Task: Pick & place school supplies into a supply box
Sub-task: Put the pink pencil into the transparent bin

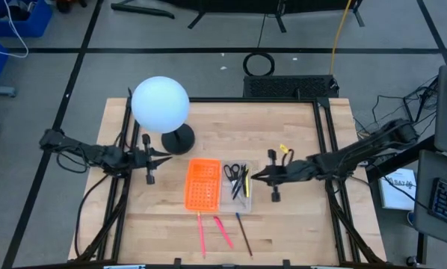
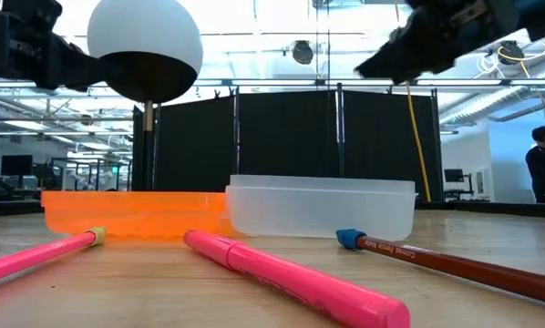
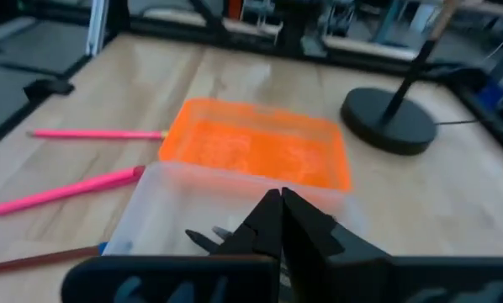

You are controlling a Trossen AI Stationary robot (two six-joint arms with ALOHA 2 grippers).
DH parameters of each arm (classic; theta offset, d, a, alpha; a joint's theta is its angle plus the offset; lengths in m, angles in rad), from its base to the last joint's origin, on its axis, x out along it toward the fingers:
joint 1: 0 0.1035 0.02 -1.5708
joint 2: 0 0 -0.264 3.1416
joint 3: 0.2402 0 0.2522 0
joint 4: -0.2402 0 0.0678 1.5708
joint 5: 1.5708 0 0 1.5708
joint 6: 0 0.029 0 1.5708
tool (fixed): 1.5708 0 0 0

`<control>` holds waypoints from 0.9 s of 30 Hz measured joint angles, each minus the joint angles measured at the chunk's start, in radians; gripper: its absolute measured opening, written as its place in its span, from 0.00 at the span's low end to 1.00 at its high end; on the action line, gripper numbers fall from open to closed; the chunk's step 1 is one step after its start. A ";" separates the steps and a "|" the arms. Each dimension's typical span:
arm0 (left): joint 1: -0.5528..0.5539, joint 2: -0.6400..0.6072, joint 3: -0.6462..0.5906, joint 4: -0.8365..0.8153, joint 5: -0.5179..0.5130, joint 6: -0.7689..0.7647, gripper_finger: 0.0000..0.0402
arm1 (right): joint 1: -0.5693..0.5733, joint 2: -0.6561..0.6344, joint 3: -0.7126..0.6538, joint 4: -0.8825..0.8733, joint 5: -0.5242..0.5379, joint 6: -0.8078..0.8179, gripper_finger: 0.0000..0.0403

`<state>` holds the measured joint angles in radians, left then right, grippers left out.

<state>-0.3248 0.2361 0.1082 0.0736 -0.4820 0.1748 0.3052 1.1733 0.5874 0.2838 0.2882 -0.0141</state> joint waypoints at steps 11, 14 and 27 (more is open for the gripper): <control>-0.002 0.219 0.000 0.051 -0.070 -0.450 0.12 | -0.070 -0.290 -0.314 0.256 0.105 -0.078 0.00; -0.037 0.345 0.009 0.182 -0.124 -0.515 0.12 | -0.092 -0.338 -0.366 0.264 0.104 -0.089 0.00; -0.269 0.941 0.817 -0.342 -0.493 -0.809 0.12 | -0.108 -0.467 -0.439 0.124 -0.074 -0.129 0.00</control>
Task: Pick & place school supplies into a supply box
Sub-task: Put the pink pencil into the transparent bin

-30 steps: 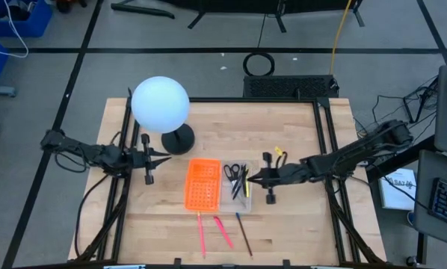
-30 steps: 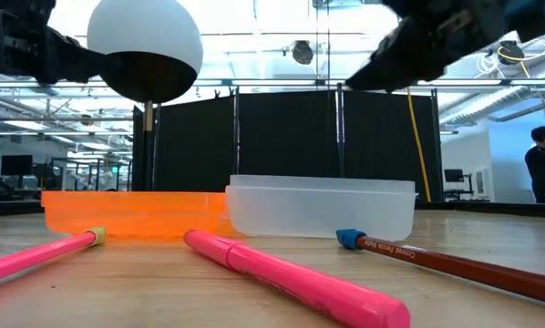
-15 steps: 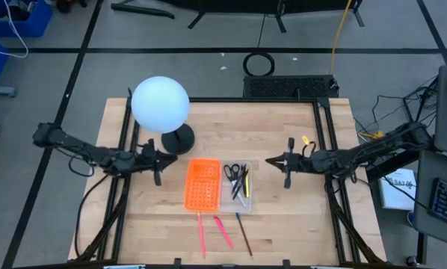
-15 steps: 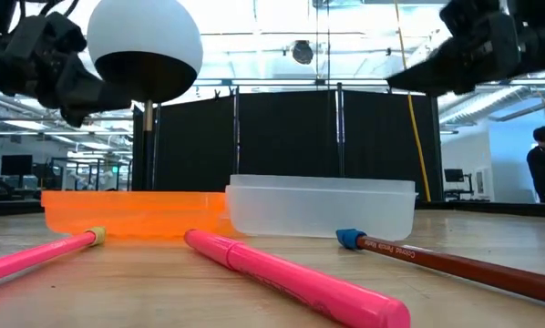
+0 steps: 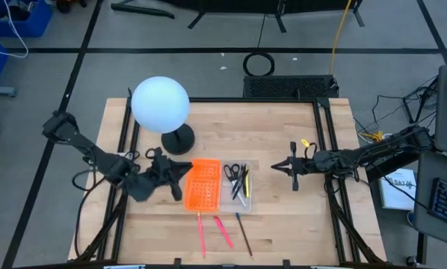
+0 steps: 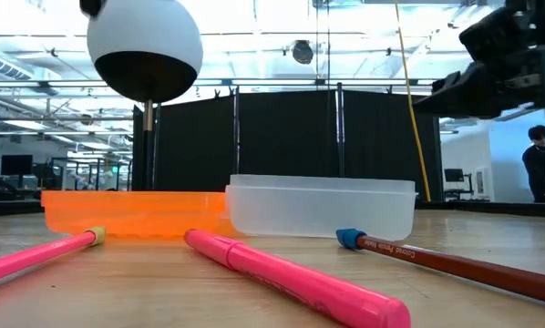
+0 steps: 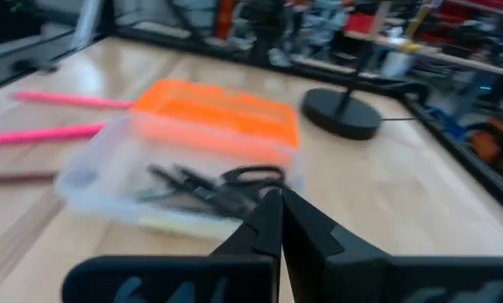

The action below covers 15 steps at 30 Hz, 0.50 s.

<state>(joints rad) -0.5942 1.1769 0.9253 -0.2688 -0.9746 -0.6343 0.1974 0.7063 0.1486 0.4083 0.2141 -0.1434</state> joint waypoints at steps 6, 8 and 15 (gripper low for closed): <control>-0.055 0.218 0.346 -0.410 0.004 -0.320 0.12 | 0.000 -0.047 0.000 -0.080 -0.066 -0.048 0.00; -0.078 0.283 0.430 -0.525 0.013 -0.443 0.12 | 0.000 -0.062 0.000 -0.109 -0.068 -0.062 0.00; -0.151 0.483 0.629 -0.746 0.040 -0.809 0.12 | 0.000 -0.127 0.000 -0.136 -0.224 -0.114 0.00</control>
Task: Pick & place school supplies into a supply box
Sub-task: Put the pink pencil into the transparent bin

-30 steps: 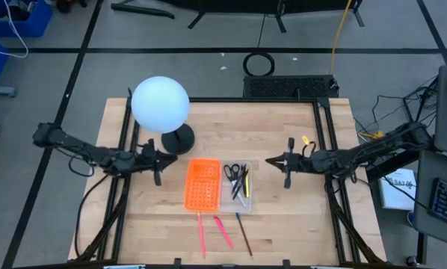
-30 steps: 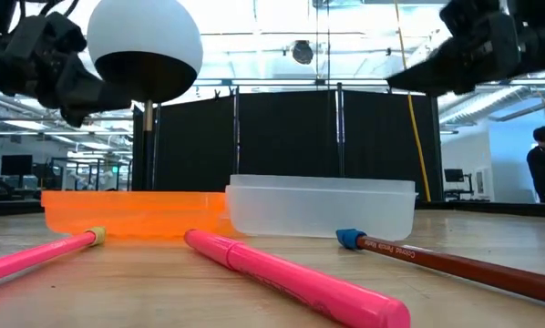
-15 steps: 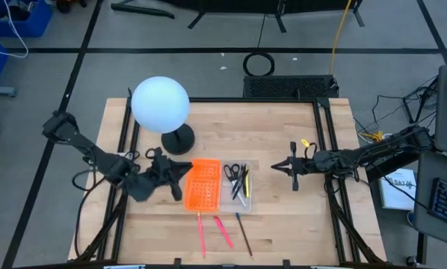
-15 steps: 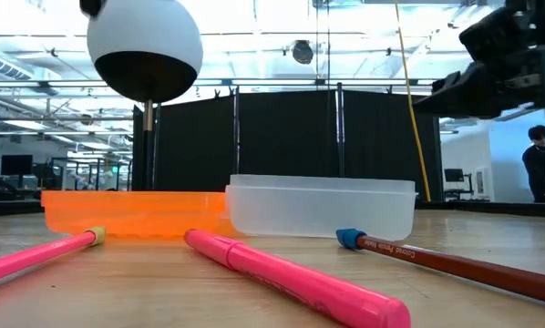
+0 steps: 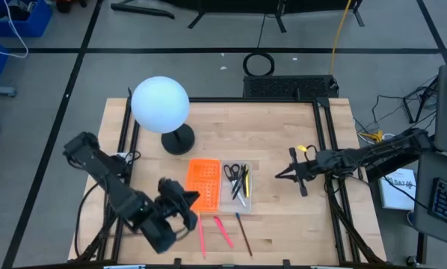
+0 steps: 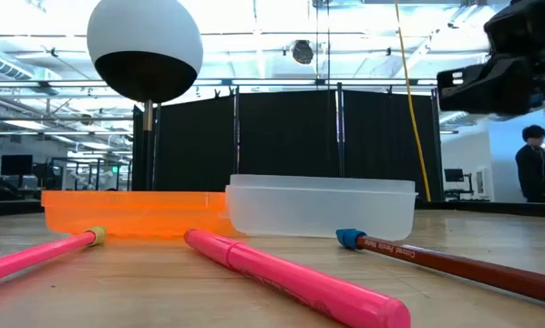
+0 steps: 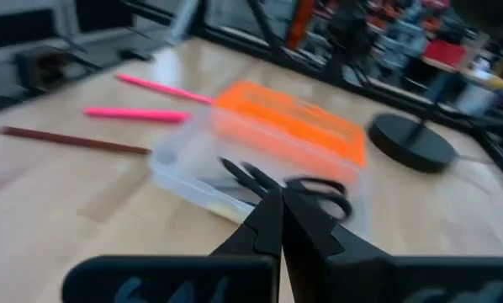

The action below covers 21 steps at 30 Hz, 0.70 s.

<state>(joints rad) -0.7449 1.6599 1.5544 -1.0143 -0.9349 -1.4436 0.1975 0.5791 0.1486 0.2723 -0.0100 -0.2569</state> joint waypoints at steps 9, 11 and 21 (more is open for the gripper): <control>-0.002 0.192 0.042 -0.109 0.226 -0.443 0.12 | -0.021 -0.153 0.000 -0.105 -0.188 -0.030 0.00; 0.001 0.228 0.042 -0.108 0.267 -0.500 0.12 | -0.034 -0.180 0.000 -0.105 -0.268 -0.016 0.00; 0.018 0.316 0.043 -0.097 0.579 -0.777 0.12 | -0.081 -0.240 0.000 -0.099 -0.414 0.032 0.00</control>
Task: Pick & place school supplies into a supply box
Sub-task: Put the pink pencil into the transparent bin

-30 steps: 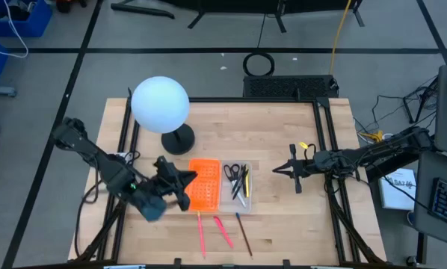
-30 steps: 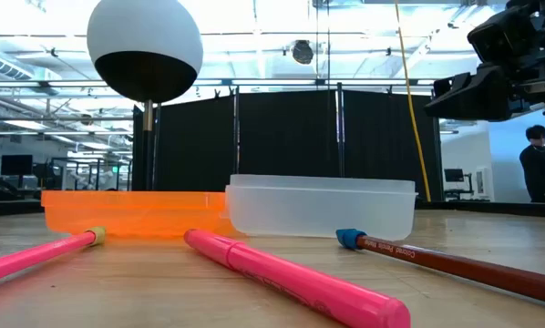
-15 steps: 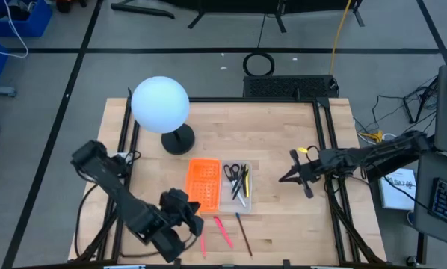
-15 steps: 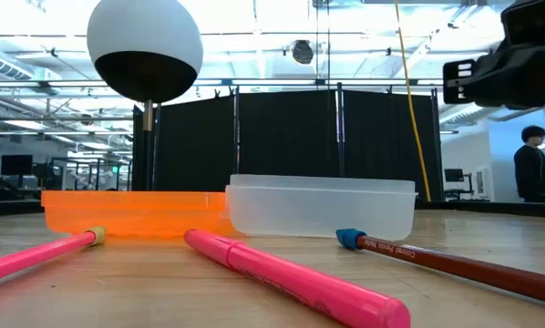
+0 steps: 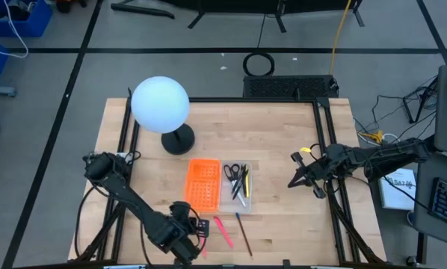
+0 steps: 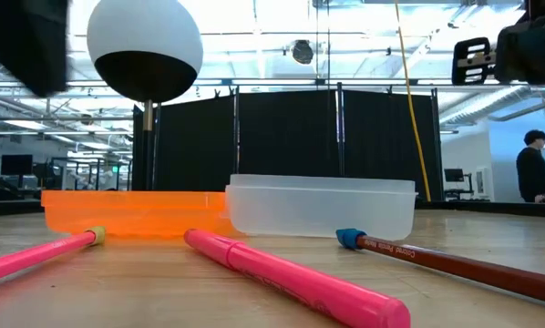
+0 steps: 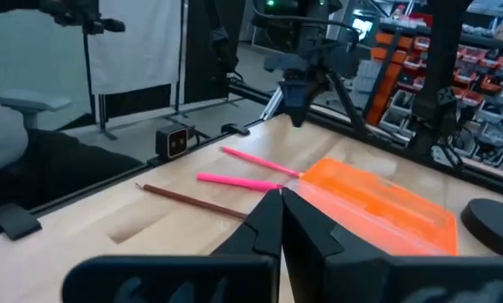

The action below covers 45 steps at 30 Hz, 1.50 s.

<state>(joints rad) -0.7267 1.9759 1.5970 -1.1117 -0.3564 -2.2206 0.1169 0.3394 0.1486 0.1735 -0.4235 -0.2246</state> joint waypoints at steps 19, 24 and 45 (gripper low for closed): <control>0.165 0.014 0.000 0.115 0.210 0.296 0.12 | 0.000 -0.001 0.001 -0.013 -0.027 0.007 0.00; 0.187 0.014 -0.019 0.169 0.226 0.394 0.12 | 0.000 -0.001 0.001 -0.013 -0.027 0.029 0.00; 0.177 0.014 -0.170 0.251 0.268 0.297 0.56 | 0.000 -0.001 0.001 -0.017 -0.024 0.040 0.00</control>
<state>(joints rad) -0.5495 1.9901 1.4271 -0.8610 -0.0884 -1.9236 0.1169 0.3386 0.1496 0.1566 -0.4477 -0.1842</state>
